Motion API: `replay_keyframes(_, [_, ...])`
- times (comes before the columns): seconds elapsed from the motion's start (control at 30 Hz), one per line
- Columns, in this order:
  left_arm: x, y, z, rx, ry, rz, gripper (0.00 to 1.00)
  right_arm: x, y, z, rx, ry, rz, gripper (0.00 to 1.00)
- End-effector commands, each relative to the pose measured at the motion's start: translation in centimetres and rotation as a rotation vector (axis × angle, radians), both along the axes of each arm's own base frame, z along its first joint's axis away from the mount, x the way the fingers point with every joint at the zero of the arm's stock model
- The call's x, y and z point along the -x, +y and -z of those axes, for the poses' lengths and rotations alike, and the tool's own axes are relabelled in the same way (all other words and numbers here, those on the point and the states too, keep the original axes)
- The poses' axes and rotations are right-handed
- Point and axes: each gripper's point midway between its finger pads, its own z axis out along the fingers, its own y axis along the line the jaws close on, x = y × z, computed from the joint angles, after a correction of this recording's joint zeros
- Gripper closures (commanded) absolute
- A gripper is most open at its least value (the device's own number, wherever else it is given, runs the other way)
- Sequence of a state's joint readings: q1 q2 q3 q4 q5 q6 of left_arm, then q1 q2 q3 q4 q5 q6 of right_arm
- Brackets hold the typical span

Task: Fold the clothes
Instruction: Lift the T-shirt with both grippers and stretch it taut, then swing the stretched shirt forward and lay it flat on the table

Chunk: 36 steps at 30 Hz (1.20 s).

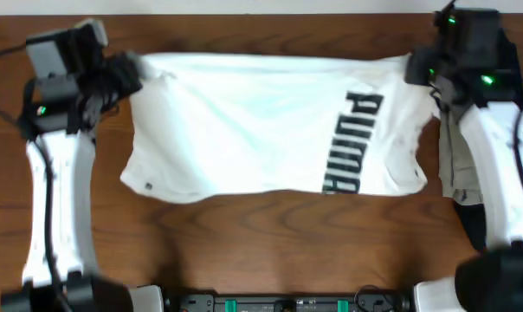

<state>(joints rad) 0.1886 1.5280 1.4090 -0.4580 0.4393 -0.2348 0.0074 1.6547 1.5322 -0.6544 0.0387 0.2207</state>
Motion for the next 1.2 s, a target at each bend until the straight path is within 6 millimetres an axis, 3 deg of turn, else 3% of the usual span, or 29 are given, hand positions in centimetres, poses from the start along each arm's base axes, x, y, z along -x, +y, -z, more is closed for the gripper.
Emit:
replay_keyframes(0.0, [-1.8,-1.2,-4.9,0.019,-0.165,0.071,0.94,-1.3,0.3,-4.7,-0.144,-0.154,0.082,0.99])
replay_keyframes(0.1, [-2.2,-1.1,-11.1,-0.011,-0.300,0.074,0.94,-1.8,0.4,-10.7,-0.176,-0.306,0.079,0.99])
replay_keyframes(0.2, [-1.1,-1.4,-17.6,-0.034,-0.409,0.080,0.94,-0.6,0.5,-17.0,-0.163,-0.424,0.057,0.99])
replay_keyframes(0.27, [-0.2,-1.5,-19.6,-0.037,-0.422,0.080,0.94,0.5,0.5,-19.1,-0.143,-0.445,0.042,0.99])
replay_keyframes(0.33, [0.8,-1.7,-19.7,-0.030,-0.387,0.079,0.94,1.8,0.4,-19.8,-0.119,-0.419,0.030,0.99])
replay_keyframes(0.4, [1.4,-1.8,-18.1,-0.033,-0.315,0.088,0.94,3.0,0.4,-18.8,-0.094,-0.353,0.018,0.99])
replay_keyframes(0.63, [4.4,-0.9,-7.7,-0.067,0.085,0.068,0.94,7.3,-0.1,-11.4,0.010,0.000,-0.017,0.99])
replay_keyframes(0.9, [10.6,0.4,3.3,-0.090,0.561,0.000,0.94,12.7,-0.3,-3.8,0.066,0.358,-0.089,0.99])
replay_keyframes(1.17, [15.1,-0.2,11.4,-0.068,0.802,0.041,0.94,17.1,-0.3,3.4,0.062,0.631,-0.114,0.99])
